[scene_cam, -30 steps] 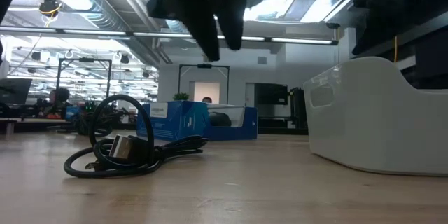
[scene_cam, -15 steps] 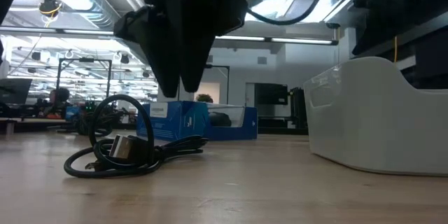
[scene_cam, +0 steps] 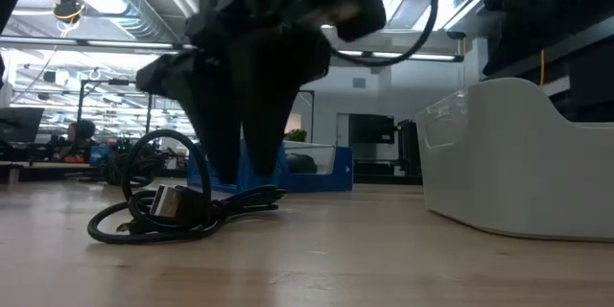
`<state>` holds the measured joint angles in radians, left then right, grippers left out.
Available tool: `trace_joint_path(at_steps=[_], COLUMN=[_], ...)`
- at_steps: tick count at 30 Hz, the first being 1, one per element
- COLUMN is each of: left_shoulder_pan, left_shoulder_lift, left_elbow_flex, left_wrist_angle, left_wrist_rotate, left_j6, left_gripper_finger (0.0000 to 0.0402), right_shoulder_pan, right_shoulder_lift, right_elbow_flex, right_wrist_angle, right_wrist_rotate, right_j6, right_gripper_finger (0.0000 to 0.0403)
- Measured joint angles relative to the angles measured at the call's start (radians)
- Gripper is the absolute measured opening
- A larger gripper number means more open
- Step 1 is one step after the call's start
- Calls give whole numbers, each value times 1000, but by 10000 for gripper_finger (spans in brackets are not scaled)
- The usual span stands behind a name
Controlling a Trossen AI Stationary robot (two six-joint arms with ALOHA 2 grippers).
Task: Pick and place USB-C Cables
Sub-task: Put the bottom black usb cable into the gray bin
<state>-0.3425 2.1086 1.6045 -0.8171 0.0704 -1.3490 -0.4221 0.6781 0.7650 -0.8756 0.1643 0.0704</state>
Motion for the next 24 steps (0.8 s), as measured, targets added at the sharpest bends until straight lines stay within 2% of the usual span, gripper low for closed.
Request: trace_joint_path(at_steps=[6,16,19,24], left_shoulder_pan=[-2,-3,-6,-4], left_shoulder_lift=[0,-4,-4,-3], left_elbow_flex=[-65,-110,-111,-111], left_wrist_angle=[21,82,82,91], left_wrist_rotate=[2,0,-41,-88], left_j6=[-63,-40,23,81], left_gripper_finger=[131,127,105,24], right_shoulder_pan=[0,0,0,0], right_shoulder_lift=[0,0,0,0], right_elbow_flex=[0,0,0,0], right_wrist_angle=[0,0,0,0], right_wrist_rotate=[0,0,0,0], right_j6=[0,0,0,0], right_gripper_finger=[7,7,7,7])
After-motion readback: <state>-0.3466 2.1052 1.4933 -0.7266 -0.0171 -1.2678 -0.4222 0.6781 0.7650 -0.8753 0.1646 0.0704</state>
